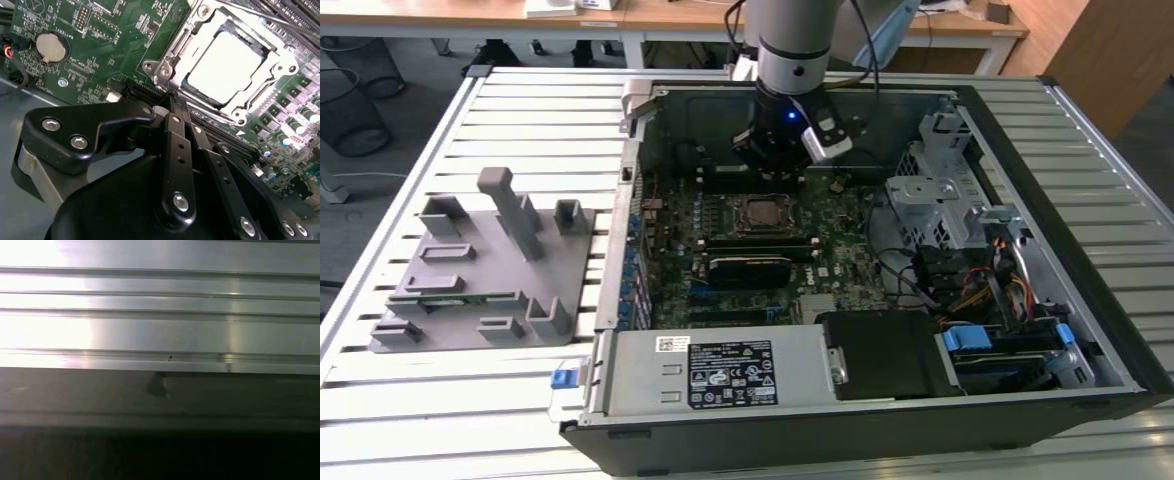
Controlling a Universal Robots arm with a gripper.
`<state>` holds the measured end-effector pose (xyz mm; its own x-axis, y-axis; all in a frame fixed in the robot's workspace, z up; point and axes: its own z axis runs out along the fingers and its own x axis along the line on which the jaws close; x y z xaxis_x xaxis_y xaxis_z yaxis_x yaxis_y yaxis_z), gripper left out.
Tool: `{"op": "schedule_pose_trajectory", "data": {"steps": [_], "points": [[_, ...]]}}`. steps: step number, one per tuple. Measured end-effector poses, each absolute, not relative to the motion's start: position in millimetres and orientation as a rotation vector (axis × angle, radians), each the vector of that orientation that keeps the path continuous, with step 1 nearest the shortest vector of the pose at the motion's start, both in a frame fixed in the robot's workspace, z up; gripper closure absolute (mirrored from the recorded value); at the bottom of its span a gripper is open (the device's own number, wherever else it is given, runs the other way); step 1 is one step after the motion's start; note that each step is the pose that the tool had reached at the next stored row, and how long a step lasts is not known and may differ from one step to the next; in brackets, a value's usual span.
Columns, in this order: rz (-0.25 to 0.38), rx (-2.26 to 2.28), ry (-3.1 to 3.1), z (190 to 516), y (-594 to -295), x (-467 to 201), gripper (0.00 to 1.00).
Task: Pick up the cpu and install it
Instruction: 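Install the first cpu locking lever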
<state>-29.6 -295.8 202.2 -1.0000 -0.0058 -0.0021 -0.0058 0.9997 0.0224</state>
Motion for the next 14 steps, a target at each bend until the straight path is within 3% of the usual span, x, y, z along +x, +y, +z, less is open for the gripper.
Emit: {"op": "schedule_pose_trajectory", "data": {"steps": [14], "points": [[0.035, -0.009, 3.139, 202.2, -299.5, -29.6, 0.89]]}}
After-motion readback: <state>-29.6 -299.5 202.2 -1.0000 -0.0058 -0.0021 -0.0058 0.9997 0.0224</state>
